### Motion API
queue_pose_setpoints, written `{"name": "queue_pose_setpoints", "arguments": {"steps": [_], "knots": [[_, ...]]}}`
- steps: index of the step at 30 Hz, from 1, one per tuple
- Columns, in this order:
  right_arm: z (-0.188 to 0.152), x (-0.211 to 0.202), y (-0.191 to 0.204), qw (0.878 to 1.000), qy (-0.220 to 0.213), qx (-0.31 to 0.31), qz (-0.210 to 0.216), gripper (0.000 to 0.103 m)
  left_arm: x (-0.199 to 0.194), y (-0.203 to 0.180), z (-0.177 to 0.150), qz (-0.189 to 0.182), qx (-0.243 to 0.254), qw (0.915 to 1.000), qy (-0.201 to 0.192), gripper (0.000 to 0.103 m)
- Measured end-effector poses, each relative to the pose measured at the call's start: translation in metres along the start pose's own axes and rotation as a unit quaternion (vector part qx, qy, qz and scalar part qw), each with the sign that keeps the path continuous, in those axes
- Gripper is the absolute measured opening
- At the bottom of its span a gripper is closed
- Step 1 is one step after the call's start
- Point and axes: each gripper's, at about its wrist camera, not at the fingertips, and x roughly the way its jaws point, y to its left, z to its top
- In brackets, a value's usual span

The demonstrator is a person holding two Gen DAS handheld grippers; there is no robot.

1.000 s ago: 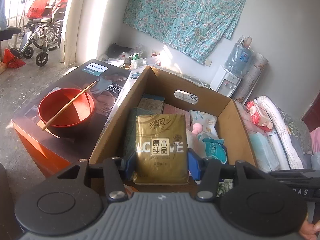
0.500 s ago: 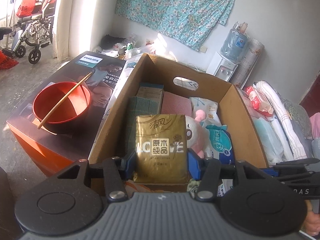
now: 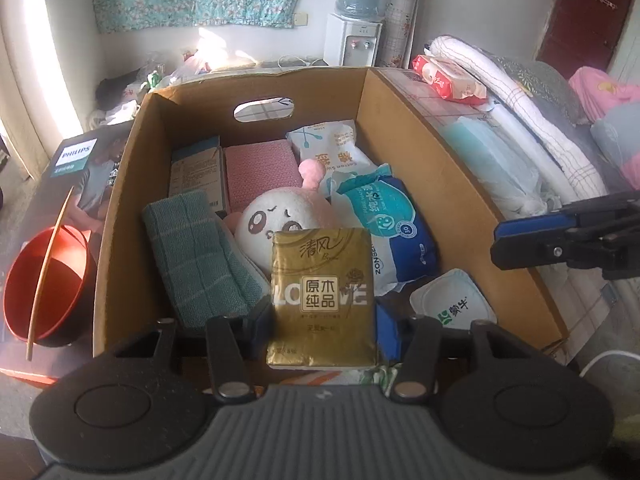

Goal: Organize soft objects
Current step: 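Open the right gripper over the box while the left gripper releases the tissue pack inside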

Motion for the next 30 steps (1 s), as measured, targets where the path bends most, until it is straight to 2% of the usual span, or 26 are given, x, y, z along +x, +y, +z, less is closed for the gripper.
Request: {"name": "queue_pose_setpoints", "arguments": {"steps": [3, 5, 9, 15, 19, 22, 24, 29, 30], "knots": [[-0.001, 0.001, -0.007, 1.000, -0.001, 0.008, 0.000, 0.034, 0.009, -0.022, 0.004, 0.045, 0.103, 0.9937, -0.002, 0.054], [-0.001, 0.002, -0.010, 1.000, -0.001, 0.013, -0.001, 0.034, 0.017, -0.031, 0.002, 0.046, 0.144, 0.9885, 0.009, 0.055], [-0.001, 0.005, -0.015, 1.000, -0.001, 0.023, 0.003, 0.035, 0.027, -0.035, -0.001, 0.050, 0.162, 0.9852, 0.027, 0.068], [-0.001, 0.001, -0.018, 0.999, -0.013, 0.030, 0.010, 0.038, 0.015, -0.016, 0.005, 0.053, 0.093, 0.9939, 0.025, 0.069], [-0.005, -0.012, -0.024, 0.997, -0.038, 0.054, 0.030, 0.041, -0.013, -0.005, 0.010, 0.042, 0.025, 0.9988, -0.006, 0.073], [-0.012, -0.023, -0.032, 0.995, -0.061, 0.078, 0.033, 0.044, -0.035, -0.007, 0.010, 0.034, -0.011, 0.9985, -0.041, 0.080], [-0.018, -0.031, -0.036, 0.993, -0.074, 0.092, 0.029, 0.050, -0.047, -0.011, 0.010, 0.028, -0.033, 0.9972, -0.061, 0.086], [-0.039, -0.051, -0.045, 0.987, -0.104, 0.119, 0.002, 0.058, -0.067, -0.027, 0.005, 0.024, -0.073, 0.9922, -0.099, 0.095], [-0.042, -0.053, -0.044, 0.987, -0.107, 0.121, -0.006, 0.063, -0.069, -0.032, 0.004, 0.028, -0.077, 0.9907, -0.108, 0.097]]}}
